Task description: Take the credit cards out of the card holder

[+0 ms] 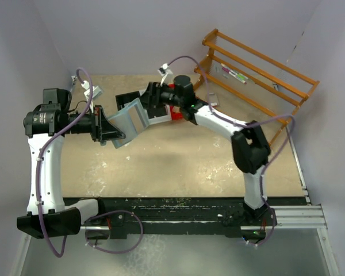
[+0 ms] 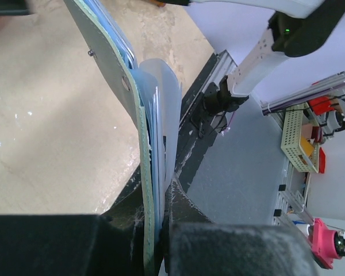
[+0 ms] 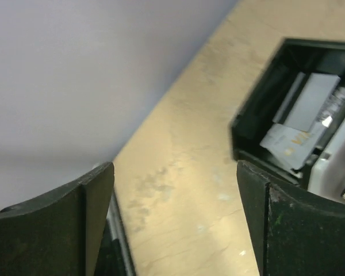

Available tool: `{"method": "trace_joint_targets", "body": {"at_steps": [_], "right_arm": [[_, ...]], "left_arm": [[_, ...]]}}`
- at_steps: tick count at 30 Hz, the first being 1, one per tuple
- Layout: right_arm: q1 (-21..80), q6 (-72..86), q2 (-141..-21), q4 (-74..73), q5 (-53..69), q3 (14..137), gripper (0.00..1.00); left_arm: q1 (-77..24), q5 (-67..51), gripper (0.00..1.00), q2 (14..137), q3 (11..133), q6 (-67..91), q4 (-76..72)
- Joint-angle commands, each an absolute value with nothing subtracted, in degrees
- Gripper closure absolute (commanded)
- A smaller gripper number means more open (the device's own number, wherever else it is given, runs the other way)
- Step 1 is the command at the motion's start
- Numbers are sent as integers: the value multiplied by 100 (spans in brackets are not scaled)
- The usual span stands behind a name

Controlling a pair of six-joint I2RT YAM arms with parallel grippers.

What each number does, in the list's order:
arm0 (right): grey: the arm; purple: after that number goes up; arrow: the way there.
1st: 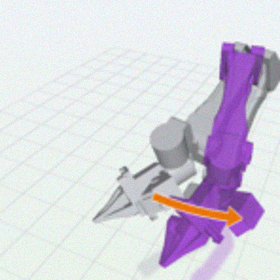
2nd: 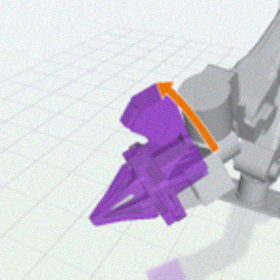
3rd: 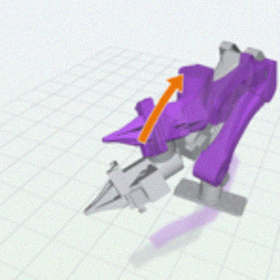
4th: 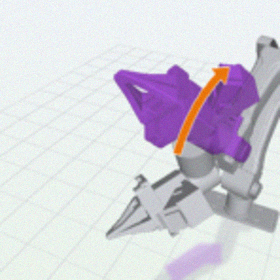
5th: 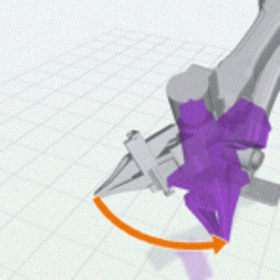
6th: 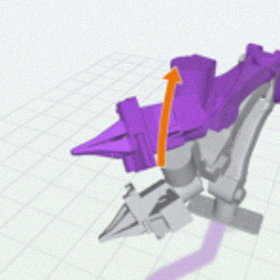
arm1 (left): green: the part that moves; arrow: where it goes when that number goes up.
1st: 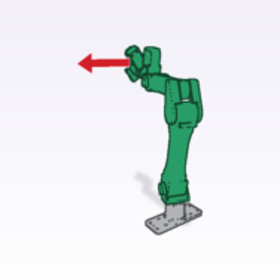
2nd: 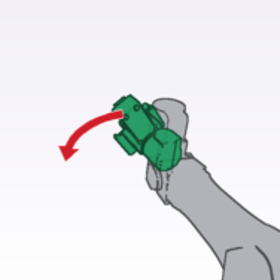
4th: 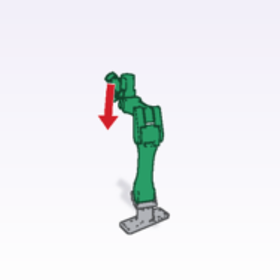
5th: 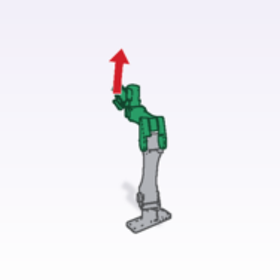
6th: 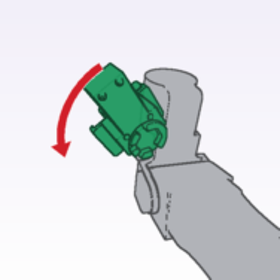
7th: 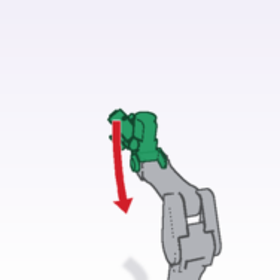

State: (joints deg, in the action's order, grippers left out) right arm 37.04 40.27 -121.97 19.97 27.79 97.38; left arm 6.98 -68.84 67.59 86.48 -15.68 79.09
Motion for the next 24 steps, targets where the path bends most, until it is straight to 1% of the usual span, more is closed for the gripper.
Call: {"method": "trace_joint_targets", "body": {"at_steps": [1,3,5,6,8,9,11,12,13,14,17,19,20,24], "right_arm": [[3509,4502,-10607,3486,3546,8570,5],[3417,5266,-10222,4671,4105,7755,2],[3394,5937,-9971,5408,4402,7268,2],[3397,6353,-9897,6235,4546,6902,2],[3393,7402,-9924,7842,4679,6427,5],[3397,8256,-10046,8625,4625,6273,7],[3431,9127,-10275,9738,4623,6175,12],[3467,9400,-10359,10065,4623,6171,15],[3504,9480,-10390,10181,4683,6189,15],[3558,9355,-10370,10035,4731,6195,11],[3666,8618,-10163,9061,4775,6179,6],[3702,8647,-10219,9203,4794,6210,6],[3713,8875,-10291,9402,4810,6254,9],[3788,9404,-10442,10097,4805,6391,29]], "left_arm": [[704,-7619,100,6709,8912,-1844,7971],[703,-7722,100,6746,8896,-1905,7972],[703,-7799,100,6784,8874,-1987,7976],[702,-7827,100,6809,8862,-2044,7988],[703,-7864,100,6859,8798,-2082,7961],[703,-7859,100,6890,8778,-2078,7947],[703,-7833,100,6951,8763,-2053,7908],[703,-7848,100,6971,8761,-2027,7895],[703,-7890,100,6992,8762,-2022,7885],[703,-7937,100,7008,8763,-2011,7888],[703,-8075,100,7007,8814,-1929,7852],[703,-8110,100,6991,8816,-1925,7850],[703,-8112,100,6982,8811,-1925,7849],[703,-8097,100,6998,8793,-1963,7860]]}}
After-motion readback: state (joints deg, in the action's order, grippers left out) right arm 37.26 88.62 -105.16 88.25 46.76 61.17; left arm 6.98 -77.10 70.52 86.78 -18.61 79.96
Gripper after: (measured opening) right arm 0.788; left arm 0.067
